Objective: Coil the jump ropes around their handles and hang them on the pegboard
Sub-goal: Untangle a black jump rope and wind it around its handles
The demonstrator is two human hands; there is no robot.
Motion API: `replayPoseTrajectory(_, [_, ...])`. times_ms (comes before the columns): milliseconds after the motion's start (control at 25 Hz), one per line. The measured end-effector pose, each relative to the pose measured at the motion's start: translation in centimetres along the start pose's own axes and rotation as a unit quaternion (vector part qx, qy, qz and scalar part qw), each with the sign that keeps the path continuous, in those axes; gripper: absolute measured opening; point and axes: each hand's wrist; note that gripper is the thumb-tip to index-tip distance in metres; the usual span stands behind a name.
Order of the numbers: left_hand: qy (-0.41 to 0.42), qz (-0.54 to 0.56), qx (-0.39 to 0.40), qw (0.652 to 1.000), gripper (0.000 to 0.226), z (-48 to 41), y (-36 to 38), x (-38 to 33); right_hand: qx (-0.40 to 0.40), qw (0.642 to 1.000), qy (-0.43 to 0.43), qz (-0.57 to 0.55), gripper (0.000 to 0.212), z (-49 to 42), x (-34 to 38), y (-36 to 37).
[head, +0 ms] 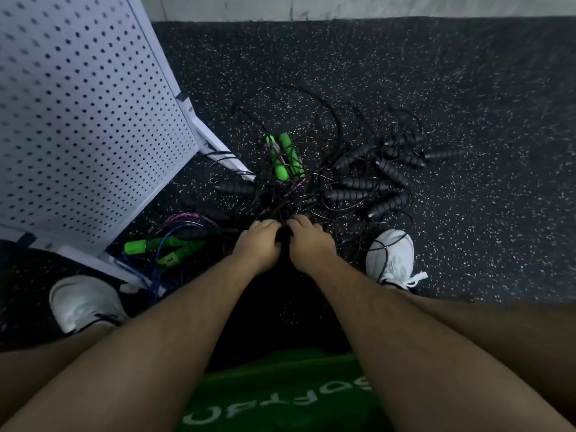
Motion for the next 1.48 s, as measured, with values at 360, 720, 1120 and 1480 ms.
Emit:
replayPoseTrajectory(360, [-0.027,0.006,0.005,1.0,0.032,-3.6,1.6,-0.3,0.06,0.994,-0.029,0.087,0.062,-3.9,-1.8,0.7])
replayPoseTrajectory(720, [-0.02,0.059,-0.013,0.998,0.015,-1.0,0.2,-1.1,-0.013,0.989,-0.09,0.118,0.025,-1.1,-2.4,-1.9])
replayPoseTrajectory(1120, [0.046,0.543,-0.019,0.838,0.048,6.4,-13.5,-11.9,-0.18,0.948,-0.226,0.131,0.028,4.4,-0.9,-21.7])
replayPoseTrajectory(1480, [0.099,0.595,-0.096,0.792,0.027,14.3,-27.3,-19.7,-0.307,0.89,-0.333,-0.04,0.027,9.8,2.6,-34.0])
Point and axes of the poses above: each hand's wrist, its own z-axis away from the middle knuckle, its own y-axis out of the palm, x = y × z, and after that the axes turned 13 degrees about z, right-handed
